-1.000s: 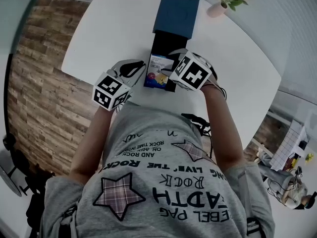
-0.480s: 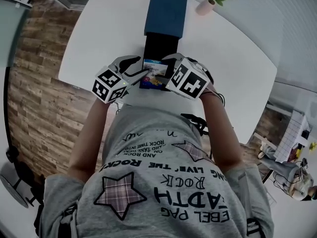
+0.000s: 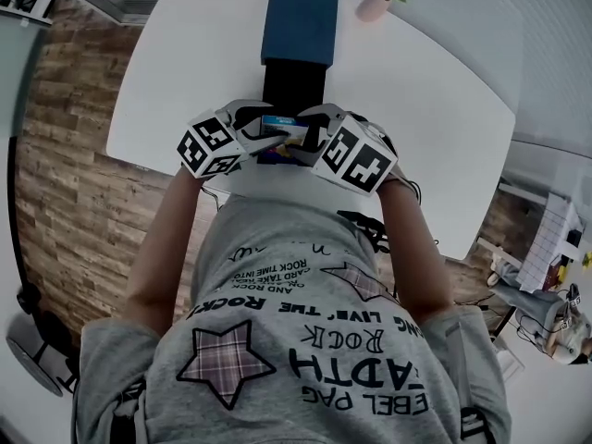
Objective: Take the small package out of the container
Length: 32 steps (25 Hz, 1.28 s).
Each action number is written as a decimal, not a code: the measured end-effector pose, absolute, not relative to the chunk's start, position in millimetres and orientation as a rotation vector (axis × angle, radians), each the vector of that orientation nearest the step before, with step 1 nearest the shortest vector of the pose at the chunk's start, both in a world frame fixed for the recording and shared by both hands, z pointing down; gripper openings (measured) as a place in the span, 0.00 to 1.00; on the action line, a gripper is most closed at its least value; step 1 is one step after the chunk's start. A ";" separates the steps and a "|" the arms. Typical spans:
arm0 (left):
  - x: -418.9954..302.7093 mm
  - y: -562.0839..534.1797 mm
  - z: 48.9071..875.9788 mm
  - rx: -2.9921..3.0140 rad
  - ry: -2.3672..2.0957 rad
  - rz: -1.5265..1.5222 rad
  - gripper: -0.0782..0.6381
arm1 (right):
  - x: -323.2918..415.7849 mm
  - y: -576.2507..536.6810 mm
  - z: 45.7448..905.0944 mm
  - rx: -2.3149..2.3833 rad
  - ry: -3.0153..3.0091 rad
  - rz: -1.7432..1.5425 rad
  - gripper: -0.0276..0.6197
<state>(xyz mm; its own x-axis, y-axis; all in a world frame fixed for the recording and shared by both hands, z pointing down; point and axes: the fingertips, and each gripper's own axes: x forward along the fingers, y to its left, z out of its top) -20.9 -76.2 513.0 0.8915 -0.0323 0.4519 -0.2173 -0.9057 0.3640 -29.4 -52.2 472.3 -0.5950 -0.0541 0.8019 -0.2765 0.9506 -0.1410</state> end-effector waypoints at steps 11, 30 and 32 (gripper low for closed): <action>-9.2 -58.9 507.8 2.642 -0.010 0.621 0.29 | -24.6 -50.5 465.3 0.235 -2.253 0.369 0.36; -6.5 -56.3 460.8 2.734 -0.090 0.559 0.23 | -5.9 -67.8 408.4 0.461 -2.496 0.431 0.12; -6.1 -58.4 453.3 2.756 -0.126 0.545 0.23 | 0.4 -74.3 398.5 0.536 -2.533 0.431 0.10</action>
